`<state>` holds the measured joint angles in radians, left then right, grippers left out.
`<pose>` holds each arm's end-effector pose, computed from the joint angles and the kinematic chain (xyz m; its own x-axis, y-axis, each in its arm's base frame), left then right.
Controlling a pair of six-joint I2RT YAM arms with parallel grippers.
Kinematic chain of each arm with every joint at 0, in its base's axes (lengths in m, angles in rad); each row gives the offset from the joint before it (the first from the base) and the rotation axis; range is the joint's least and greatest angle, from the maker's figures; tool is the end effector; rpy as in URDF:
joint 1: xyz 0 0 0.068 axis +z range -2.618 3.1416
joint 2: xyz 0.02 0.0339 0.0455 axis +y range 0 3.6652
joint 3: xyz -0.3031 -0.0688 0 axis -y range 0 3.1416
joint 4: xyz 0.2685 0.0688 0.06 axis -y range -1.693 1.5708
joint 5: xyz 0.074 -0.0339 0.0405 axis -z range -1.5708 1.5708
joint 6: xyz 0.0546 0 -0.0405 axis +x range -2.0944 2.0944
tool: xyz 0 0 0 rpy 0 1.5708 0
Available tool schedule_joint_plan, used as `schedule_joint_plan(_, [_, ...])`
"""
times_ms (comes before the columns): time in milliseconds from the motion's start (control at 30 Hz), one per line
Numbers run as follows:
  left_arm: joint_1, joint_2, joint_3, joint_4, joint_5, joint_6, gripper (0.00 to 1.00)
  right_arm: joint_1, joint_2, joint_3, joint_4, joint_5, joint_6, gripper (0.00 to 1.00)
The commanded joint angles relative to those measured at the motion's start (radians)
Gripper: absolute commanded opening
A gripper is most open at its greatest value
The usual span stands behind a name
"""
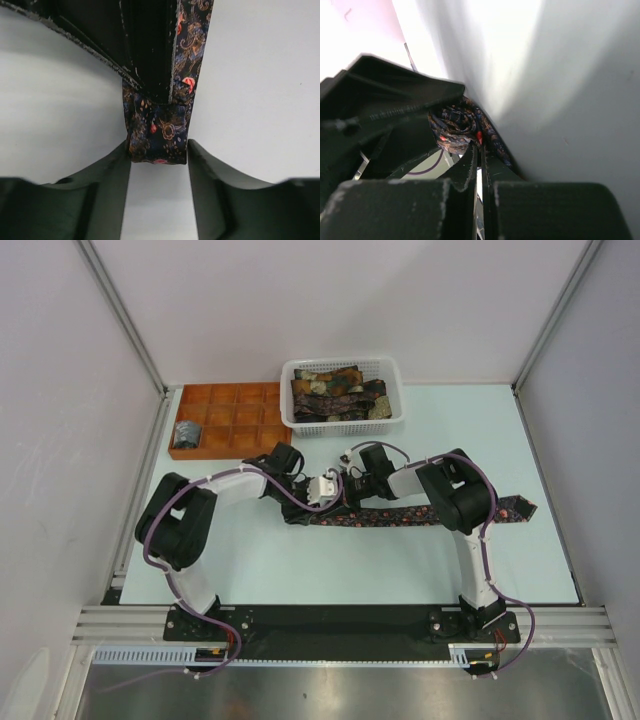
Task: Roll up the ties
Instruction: Roll the tie at the center of the board.
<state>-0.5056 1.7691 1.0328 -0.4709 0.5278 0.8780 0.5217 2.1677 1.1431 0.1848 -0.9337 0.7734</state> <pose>0.3034 -0.1994 0.1616 -0.0797 0.8039 -0.5893 0.9965 0.0790 -0.0270 0.3702 0.2634 0.0866 -0.9940 -0.0920 -0.0596 -0.0941 0.4369 0.8946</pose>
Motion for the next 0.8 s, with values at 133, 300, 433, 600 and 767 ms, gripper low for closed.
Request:
schedule_joint_plan(133, [-0.048,-0.005,0.029,0.006,-0.023,-0.001,0.31,0.003,0.029,0.021,-0.025,0.047,-0.026,0.01])
schedule_joint_plan(300, [-0.048,-0.008,0.030,-0.034,-0.067,0.001,0.18,-0.006,-0.029,0.047,-0.085,0.050,-0.039,0.25])
schedule_joint_plan(433, [-0.048,-0.016,0.023,-0.054,-0.088,0.003,0.15,-0.025,-0.126,0.049,-0.136,0.039,-0.059,0.34])
schedule_joint_plan(600, [-0.050,-0.013,0.019,-0.057,-0.091,0.004,0.15,-0.034,-0.190,0.035,-0.176,0.047,-0.094,0.38])
schedule_joint_plan(767, [-0.050,-0.003,0.038,-0.057,-0.088,-0.007,0.15,-0.008,-0.143,0.030,-0.105,0.039,-0.028,0.40])
